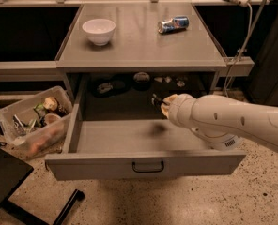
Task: Place rxbar chocolate into top drawer
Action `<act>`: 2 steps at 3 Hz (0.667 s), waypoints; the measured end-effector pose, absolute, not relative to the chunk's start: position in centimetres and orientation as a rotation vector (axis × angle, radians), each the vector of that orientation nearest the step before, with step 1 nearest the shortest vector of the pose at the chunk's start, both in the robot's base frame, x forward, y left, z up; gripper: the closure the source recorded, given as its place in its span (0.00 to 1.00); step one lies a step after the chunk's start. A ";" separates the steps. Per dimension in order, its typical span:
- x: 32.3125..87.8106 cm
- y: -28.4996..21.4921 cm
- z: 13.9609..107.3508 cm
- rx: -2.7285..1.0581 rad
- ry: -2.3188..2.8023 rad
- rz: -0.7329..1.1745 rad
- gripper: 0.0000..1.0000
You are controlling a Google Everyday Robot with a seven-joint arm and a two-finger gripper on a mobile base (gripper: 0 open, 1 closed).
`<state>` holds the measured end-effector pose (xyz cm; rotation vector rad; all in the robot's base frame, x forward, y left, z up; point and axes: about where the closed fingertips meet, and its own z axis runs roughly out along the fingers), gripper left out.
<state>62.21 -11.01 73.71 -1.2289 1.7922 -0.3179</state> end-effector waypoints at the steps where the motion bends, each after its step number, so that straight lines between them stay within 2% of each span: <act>1: 62.9 -11.0 69.8 -1.266 1.829 -0.271 1.00; 2: 63.4 -11.1 65.9 -1.285 1.866 -0.229 1.00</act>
Offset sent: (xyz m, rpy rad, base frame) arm 0.0173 -0.0090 -0.1360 0.0217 0.1750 0.0355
